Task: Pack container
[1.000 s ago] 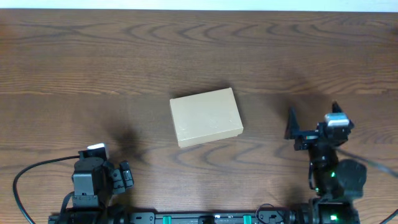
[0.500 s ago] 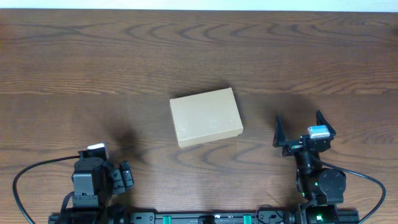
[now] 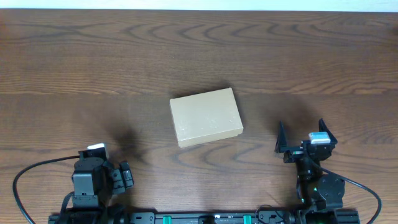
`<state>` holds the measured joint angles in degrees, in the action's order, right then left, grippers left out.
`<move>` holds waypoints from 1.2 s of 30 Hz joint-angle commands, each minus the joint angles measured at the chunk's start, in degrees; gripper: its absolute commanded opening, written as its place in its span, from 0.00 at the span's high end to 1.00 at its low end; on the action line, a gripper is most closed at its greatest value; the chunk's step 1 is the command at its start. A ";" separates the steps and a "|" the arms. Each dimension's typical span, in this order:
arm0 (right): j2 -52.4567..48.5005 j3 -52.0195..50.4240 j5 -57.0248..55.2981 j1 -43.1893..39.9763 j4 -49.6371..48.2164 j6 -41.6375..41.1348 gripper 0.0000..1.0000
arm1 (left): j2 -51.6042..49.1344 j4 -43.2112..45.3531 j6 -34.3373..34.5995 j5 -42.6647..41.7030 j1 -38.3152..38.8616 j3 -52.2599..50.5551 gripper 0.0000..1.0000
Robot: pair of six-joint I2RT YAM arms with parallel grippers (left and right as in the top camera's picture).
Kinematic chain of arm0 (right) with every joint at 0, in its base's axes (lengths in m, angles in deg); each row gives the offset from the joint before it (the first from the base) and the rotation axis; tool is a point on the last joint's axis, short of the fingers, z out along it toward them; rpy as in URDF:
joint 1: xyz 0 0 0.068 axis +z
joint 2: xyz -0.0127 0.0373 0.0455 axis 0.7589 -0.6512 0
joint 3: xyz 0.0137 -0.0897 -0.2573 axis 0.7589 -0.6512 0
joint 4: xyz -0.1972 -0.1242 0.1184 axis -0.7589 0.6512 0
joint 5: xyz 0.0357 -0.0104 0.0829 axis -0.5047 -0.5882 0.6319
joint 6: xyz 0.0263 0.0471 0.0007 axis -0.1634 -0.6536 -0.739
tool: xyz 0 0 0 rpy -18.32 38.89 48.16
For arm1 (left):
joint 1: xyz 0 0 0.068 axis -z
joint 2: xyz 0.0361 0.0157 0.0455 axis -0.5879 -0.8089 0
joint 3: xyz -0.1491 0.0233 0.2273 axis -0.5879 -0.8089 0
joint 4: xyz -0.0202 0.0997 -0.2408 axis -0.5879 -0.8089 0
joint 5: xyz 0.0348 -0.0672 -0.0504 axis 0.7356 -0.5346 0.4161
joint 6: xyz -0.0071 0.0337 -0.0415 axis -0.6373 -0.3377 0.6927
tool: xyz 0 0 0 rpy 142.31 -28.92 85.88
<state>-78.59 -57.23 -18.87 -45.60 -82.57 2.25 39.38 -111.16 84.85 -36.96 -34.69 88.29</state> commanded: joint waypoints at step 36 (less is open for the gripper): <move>1.25 -0.42 -2.95 0.39 6.91 -3.41 0.01 | 0.02 -0.13 0.24 0.57 -0.17 -0.35 0.05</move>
<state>-77.78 -57.29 -22.07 -45.60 -75.64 -0.37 39.38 -111.16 84.85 -36.98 -34.69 88.31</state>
